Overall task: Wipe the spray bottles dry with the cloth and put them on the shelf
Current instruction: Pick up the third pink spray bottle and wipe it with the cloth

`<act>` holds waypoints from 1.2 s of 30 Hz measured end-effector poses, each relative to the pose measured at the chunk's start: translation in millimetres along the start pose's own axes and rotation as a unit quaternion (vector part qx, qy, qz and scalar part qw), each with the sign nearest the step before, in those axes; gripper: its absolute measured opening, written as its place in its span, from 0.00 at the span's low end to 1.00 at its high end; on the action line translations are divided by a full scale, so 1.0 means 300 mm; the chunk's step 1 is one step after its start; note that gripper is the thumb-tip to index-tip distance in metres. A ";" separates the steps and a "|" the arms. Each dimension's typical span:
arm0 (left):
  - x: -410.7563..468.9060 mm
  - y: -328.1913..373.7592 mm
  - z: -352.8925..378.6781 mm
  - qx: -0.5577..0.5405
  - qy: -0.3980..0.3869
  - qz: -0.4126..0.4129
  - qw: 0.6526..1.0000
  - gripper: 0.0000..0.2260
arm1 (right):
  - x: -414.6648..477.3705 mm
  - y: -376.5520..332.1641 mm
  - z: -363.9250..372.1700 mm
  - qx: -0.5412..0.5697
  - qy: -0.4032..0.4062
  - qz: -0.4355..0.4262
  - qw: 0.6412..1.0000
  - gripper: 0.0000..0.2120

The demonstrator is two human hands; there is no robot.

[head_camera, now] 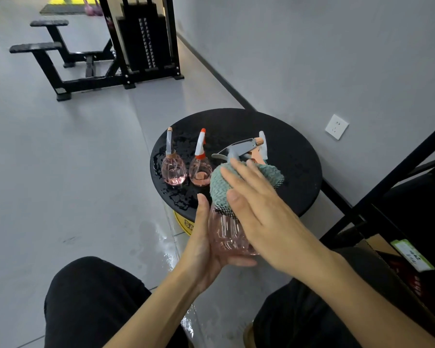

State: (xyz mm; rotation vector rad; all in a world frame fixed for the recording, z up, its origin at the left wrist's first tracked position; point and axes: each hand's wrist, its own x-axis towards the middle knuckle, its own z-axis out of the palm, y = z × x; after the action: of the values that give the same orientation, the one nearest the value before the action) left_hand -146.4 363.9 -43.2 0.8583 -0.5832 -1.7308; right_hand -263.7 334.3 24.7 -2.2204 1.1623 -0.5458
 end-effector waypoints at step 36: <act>0.006 0.022 0.000 -0.032 0.032 0.013 0.999 0.21 | -0.017 0.016 0.092 -0.046 0.069 -0.015 0.996 0.25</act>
State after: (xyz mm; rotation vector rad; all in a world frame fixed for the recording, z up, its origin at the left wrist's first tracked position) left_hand -142.8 360.0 -38.9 0.8549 -0.4926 -1.6836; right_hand -253.1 344.7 0.2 -2.3120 1.2485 -0.6799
